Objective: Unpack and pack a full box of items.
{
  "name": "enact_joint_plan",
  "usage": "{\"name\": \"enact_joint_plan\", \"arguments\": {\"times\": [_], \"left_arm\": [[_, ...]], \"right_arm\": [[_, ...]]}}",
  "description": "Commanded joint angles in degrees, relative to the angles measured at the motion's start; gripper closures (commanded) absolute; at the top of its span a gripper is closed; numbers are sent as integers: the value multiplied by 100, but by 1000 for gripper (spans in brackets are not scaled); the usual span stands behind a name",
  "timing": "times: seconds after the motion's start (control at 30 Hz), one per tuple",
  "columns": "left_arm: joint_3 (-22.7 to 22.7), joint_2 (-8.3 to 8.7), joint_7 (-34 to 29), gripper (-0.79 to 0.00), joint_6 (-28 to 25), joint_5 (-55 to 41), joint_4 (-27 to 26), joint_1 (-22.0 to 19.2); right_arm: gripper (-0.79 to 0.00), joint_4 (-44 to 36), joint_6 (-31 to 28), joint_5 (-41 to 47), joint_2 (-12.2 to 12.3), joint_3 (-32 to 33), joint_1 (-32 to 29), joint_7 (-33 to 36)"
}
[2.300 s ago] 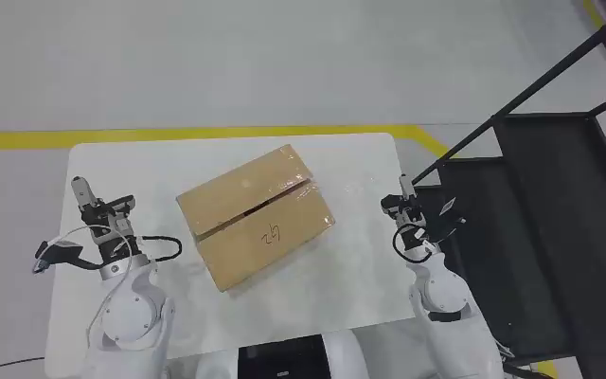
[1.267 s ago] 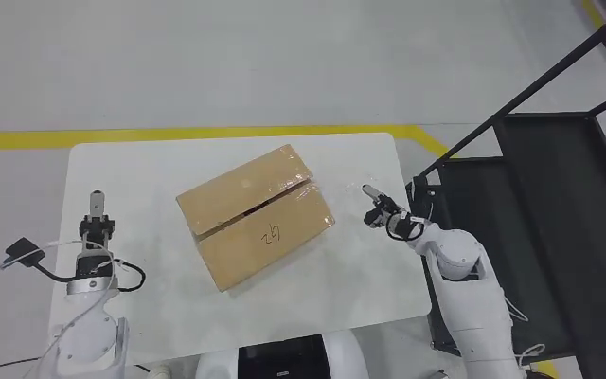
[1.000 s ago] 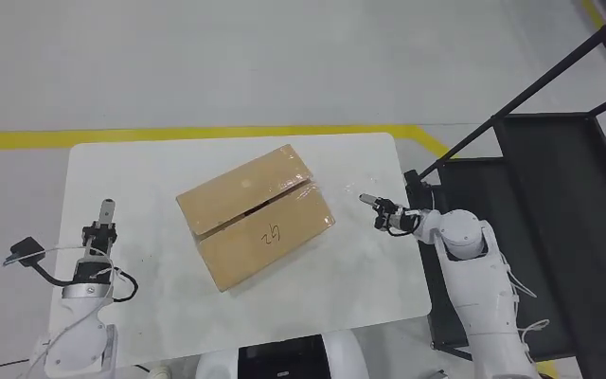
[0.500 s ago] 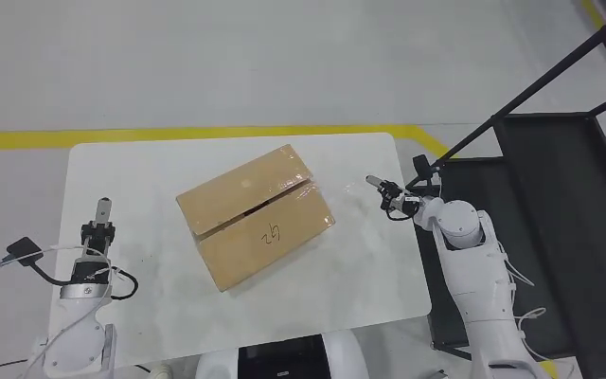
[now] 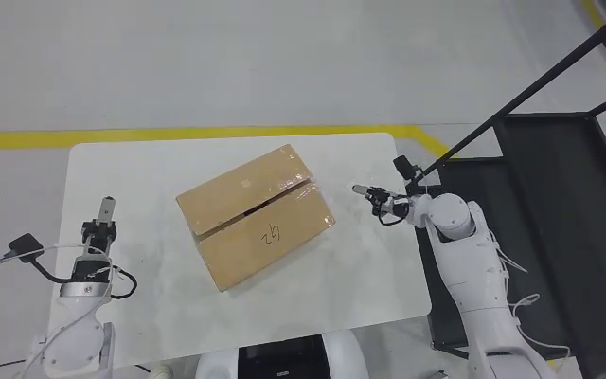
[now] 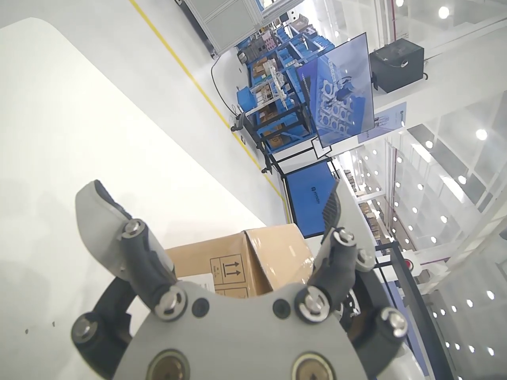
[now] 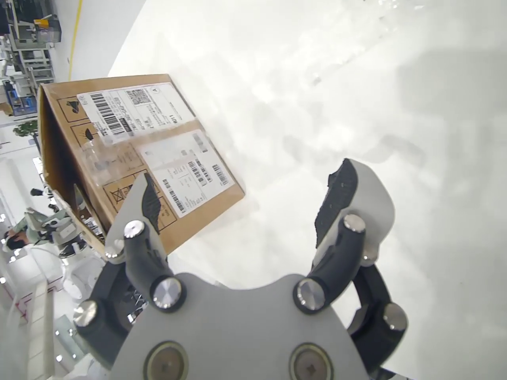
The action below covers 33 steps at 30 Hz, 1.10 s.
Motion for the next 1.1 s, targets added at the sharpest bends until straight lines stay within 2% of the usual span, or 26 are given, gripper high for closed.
{"name": "enact_joint_plan", "arguments": {"times": [0.0,0.1,0.23,0.37,0.4,0.47,0.7,0.8,0.93,1.07], "left_arm": [[-22,6,-49,-785,-26,-6,24,-11],[-44,15,-145,-785,-95,-64,55,-30],[-77,30,-325,-785,-163,-220,134,-84],[-77,47,-496,-785,-216,-255,225,-164],[-76,51,-542,-785,-230,-281,240,-175],[-88,59,-618,-785,-248,-314,265,-194],[-105,81,-736,-785,-291,-288,302,-218],[-105,91,-803,-785,-361,-276,298,-208],[-102,102,-868,-785,-399,-286,311,-196],[-122,115,-914,-785,-389,-266,345,-194]], "right_arm": [[-785,154,-21,345,17,57,139,311],[-785,244,-324,938,53,182,207,852],[-785,315,-1286,1883,106,290,185,1836],[-785,616,-1948,2340,157,202,383,2635],[-785,692,-2075,2468,163,143,447,2849],[-785,686,-1939,2666,184,-57,568,2987],[-785,858,-1921,3318,333,-583,1002,3004],[-785,1061,-1979,3214,380,-661,1207,2941],[-785,1516,-2061,2650,376,-903,1496,2371],[-785,1830,-2176,2530,318,-1249,1698,2131]]}}
